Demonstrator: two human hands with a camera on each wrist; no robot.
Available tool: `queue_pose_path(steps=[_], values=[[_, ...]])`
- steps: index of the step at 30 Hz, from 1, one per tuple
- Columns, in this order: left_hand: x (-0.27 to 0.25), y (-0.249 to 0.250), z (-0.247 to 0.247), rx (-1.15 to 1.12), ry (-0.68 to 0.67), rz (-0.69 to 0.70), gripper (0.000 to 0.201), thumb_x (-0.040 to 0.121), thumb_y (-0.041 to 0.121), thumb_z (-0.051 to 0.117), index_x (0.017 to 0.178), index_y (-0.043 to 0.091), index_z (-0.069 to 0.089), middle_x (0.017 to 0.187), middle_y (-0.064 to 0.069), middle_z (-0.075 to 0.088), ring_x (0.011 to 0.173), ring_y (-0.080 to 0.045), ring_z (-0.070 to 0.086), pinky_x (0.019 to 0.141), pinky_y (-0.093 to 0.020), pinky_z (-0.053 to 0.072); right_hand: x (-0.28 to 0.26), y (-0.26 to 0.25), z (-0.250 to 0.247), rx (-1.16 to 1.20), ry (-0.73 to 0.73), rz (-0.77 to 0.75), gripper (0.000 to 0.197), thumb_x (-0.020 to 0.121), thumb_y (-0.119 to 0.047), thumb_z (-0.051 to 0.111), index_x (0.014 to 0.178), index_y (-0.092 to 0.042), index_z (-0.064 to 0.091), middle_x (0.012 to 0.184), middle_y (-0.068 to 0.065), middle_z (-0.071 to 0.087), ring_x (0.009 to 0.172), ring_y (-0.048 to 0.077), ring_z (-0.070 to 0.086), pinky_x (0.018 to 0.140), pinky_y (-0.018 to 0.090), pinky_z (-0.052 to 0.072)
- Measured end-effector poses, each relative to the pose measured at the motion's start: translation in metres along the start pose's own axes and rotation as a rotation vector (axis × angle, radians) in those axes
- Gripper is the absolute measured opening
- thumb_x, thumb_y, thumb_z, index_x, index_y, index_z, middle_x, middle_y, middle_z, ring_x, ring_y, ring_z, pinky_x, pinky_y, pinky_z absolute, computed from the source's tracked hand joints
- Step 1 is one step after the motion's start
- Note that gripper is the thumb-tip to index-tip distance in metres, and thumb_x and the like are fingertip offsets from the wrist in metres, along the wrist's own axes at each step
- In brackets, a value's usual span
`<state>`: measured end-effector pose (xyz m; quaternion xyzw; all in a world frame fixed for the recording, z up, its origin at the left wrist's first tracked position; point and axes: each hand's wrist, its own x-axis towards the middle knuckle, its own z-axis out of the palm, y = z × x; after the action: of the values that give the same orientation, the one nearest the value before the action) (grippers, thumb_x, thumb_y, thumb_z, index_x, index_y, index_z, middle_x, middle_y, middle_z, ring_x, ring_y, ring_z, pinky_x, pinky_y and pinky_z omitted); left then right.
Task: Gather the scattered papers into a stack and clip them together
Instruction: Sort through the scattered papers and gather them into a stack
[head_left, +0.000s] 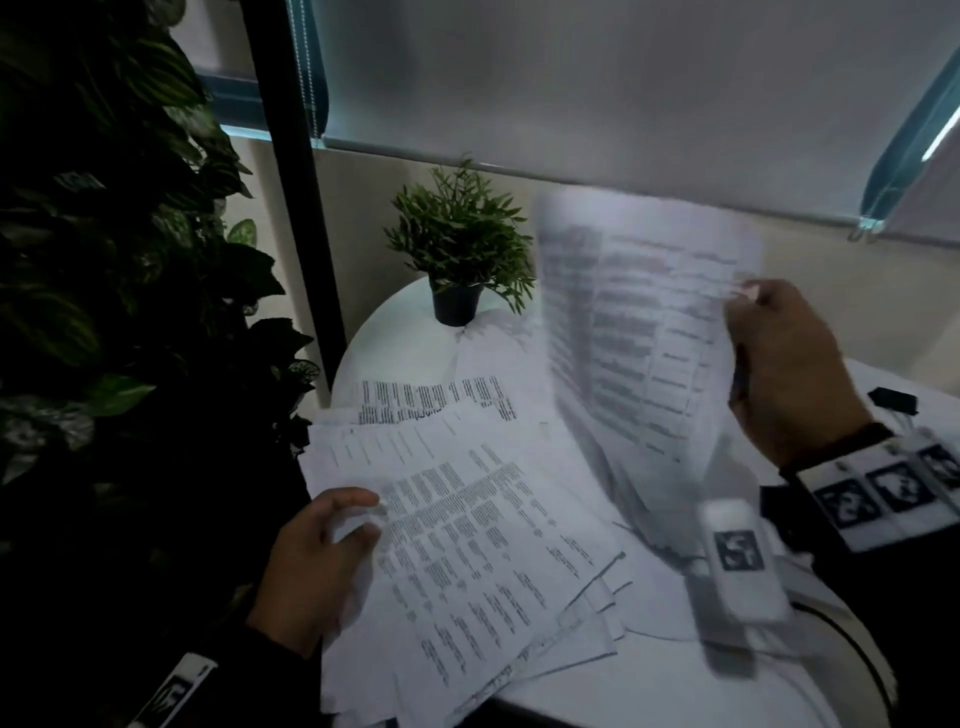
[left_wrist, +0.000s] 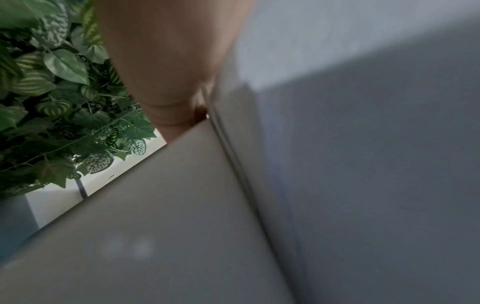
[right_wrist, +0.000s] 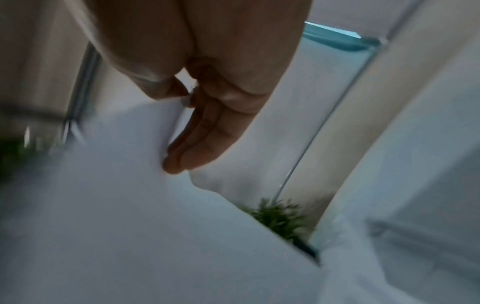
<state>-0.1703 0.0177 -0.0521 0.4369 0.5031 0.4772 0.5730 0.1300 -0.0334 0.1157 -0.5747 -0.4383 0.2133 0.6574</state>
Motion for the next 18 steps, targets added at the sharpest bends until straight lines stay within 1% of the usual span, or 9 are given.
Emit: queue_pose_path(steps=[2, 4, 7, 9, 11, 13, 14, 16, 18], values=[[0.001, -0.002, 0.001, -0.083, 0.043, -0.049, 0.031, 0.084, -0.01, 0.06, 0.076, 0.019, 0.066, 0.094, -0.001, 0.065, 0.097, -0.024, 0.058, 0.08, -0.022, 0.045, 0.003, -0.007, 0.006, 0.259, 0.026, 0.107, 0.017, 0.095, -0.007, 0.044, 0.084, -0.016, 0.053, 0.059, -0.01, 0.064, 0.051, 0.002, 0.058, 0.045, 0.014, 0.046], [0.001, 0.001, 0.002, -0.114, 0.065, -0.062, 0.023, 0.088, -0.009, 0.055, 0.078, 0.011, 0.062, 0.091, -0.007, 0.063, 0.089, -0.021, 0.062, 0.068, -0.013, 0.049, 0.004, 0.012, 0.009, -0.063, 0.012, 0.188, 0.008, 0.093, -0.011, 0.049, 0.101, -0.012, 0.051, 0.067, 0.001, 0.063, 0.057, 0.013, 0.06, 0.051, 0.017, 0.053], [-0.004, 0.017, 0.008, -0.259, -0.039, -0.156, 0.028, 0.096, 0.006, 0.047, 0.073, 0.014, 0.061, 0.084, -0.008, 0.059, 0.062, -0.006, 0.062, 0.05, -0.006, 0.045, -0.009, 0.058, 0.015, -0.477, -0.112, 0.227, 0.019, 0.095, -0.006, 0.045, 0.109, -0.016, 0.037, 0.056, 0.003, 0.041, 0.034, 0.007, 0.038, 0.03, 0.016, 0.028], [-0.008, 0.027, 0.007, -0.303, -0.081, -0.168, 0.046, 0.1, 0.019, 0.043, 0.062, 0.023, 0.068, 0.075, 0.004, 0.067, 0.072, -0.011, 0.062, 0.067, -0.01, 0.051, -0.022, 0.079, 0.027, -0.686, -0.328, 0.153, 0.01, 0.098, -0.009, 0.04, 0.102, -0.018, 0.042, 0.06, -0.002, 0.042, 0.037, 0.002, 0.039, 0.036, 0.014, 0.028], [-0.008, 0.03, 0.01, -0.358, -0.091, -0.109, 0.052, 0.103, 0.025, 0.033, 0.073, 0.026, 0.076, 0.079, 0.012, 0.075, 0.098, -0.021, 0.067, 0.088, -0.026, 0.054, -0.03, 0.091, 0.037, -0.826, -0.444, 0.126, 0.013, 0.098, -0.015, 0.041, 0.098, -0.024, 0.05, 0.078, -0.008, 0.053, 0.058, 0.006, 0.049, 0.051, 0.015, 0.035], [-0.011, 0.03, 0.008, -0.454, -0.127, -0.099, 0.041, 0.097, 0.045, 0.036, 0.103, 0.025, 0.072, 0.1, 0.008, 0.075, 0.102, -0.015, 0.068, 0.076, -0.026, 0.059, -0.036, 0.095, 0.044, -0.827, -0.401, 0.195, 0.017, 0.098, -0.016, 0.043, 0.105, -0.024, 0.055, 0.091, -0.003, 0.058, 0.069, 0.01, 0.053, 0.054, 0.013, 0.036], [-0.009, 0.026, 0.007, -0.476, -0.144, -0.12, 0.052, 0.085, 0.062, 0.047, 0.115, 0.023, 0.066, 0.109, 0.003, 0.073, 0.103, -0.016, 0.068, 0.073, -0.027, 0.06, -0.04, 0.096, 0.047, -0.795, -0.364, 0.233, 0.02, 0.097, -0.015, 0.043, 0.111, -0.023, 0.056, 0.095, -0.002, 0.058, 0.07, 0.009, 0.053, 0.054, 0.01, 0.038], [-0.007, 0.021, 0.009, -0.473, -0.143, -0.13, 0.081, 0.056, 0.076, 0.066, 0.117, 0.024, 0.066, 0.116, 0.001, 0.07, 0.105, -0.018, 0.068, 0.076, -0.032, 0.059, -0.054, 0.095, 0.051, -0.749, -0.316, 0.274, 0.028, 0.097, -0.011, 0.042, 0.121, -0.02, 0.054, 0.105, -0.003, 0.057, 0.078, 0.009, 0.054, 0.06, 0.004, 0.038], [-0.004, 0.016, 0.007, -0.52, -0.146, -0.133, 0.065, 0.056, 0.068, 0.066, 0.107, 0.028, 0.071, 0.107, 0.004, 0.073, 0.093, -0.014, 0.071, 0.077, -0.035, 0.059, -0.074, 0.093, 0.052, -0.671, -0.326, 0.327, 0.033, 0.096, -0.011, 0.044, 0.127, -0.017, 0.051, 0.102, -0.002, 0.061, 0.079, 0.011, 0.057, 0.07, 0.012, 0.044]])
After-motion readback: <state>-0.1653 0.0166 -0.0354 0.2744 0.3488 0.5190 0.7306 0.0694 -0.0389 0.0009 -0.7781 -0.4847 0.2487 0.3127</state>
